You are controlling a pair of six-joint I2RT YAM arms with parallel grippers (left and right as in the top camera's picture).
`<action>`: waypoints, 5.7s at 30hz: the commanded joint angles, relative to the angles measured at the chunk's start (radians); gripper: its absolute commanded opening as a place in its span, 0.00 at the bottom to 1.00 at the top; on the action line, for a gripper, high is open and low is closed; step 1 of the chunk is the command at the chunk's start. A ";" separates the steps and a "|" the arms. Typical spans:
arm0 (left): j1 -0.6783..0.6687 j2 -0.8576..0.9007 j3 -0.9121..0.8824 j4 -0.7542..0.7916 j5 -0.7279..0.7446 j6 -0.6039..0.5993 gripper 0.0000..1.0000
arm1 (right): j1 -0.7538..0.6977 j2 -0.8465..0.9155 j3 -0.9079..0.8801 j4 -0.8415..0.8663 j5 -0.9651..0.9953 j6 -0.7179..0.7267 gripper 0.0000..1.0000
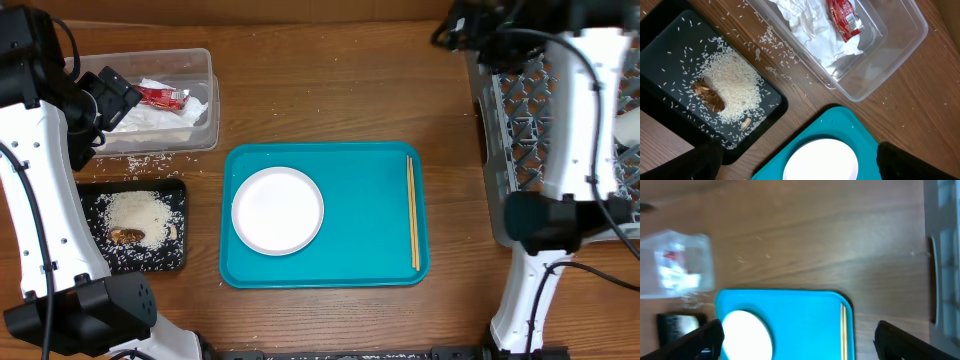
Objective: Sort waste into correct bins and load items into the dishwasher
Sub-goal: 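Lower the right gripper to the chopsticks and pinch one chopstick, then carry the chopstick with the right gripper and drop it in the rack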
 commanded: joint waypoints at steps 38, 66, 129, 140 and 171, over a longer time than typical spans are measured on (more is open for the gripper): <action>-0.007 0.014 0.002 0.002 0.000 -0.009 1.00 | 0.358 -0.117 -1.112 0.339 0.296 0.061 0.58; -0.007 0.014 0.002 0.002 0.000 -0.009 1.00 | 0.352 -0.116 -1.166 0.481 0.390 0.049 0.57; -0.007 0.014 0.002 0.002 0.001 -0.009 1.00 | 0.332 -0.116 -1.205 0.541 0.296 0.027 0.59; -0.007 0.014 0.002 0.002 0.000 -0.009 1.00 | 0.332 -0.117 -1.184 0.510 0.221 0.035 0.04; -0.007 0.014 0.002 0.002 0.000 -0.009 1.00 | -0.309 -0.116 -0.426 0.401 0.252 -0.407 0.04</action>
